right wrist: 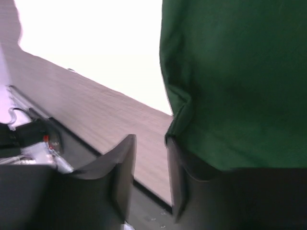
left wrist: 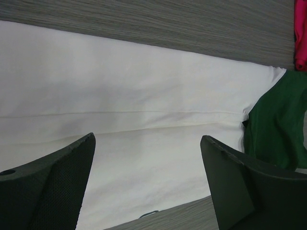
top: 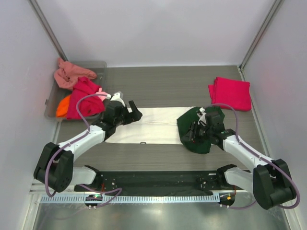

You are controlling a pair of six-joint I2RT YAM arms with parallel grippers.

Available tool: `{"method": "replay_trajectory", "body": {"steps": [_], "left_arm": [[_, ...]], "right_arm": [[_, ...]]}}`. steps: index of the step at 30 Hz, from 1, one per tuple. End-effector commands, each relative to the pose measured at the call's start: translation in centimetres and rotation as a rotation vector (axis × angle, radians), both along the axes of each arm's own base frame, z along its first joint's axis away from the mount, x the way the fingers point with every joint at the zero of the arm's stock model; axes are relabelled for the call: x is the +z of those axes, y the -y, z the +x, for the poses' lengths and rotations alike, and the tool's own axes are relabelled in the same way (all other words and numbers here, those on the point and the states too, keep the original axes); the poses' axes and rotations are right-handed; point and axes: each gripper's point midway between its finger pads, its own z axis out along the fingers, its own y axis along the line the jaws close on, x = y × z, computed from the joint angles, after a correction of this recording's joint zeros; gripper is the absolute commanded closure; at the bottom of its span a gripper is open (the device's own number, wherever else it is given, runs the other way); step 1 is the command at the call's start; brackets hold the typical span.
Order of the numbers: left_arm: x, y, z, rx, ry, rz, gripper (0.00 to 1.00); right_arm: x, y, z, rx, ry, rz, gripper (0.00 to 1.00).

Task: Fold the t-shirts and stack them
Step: Fold the tshirt

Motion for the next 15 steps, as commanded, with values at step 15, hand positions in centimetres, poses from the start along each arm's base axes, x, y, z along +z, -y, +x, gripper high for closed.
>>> {"method": "replay_trajectory", "body": {"steps": [15], "left_arm": [[1.4,2.2,0.0,-0.087,0.087,-0.001,0.09]], "right_arm": [[2.0,2.2,3.0,-0.12,0.117,-0.13,0.44]]}}
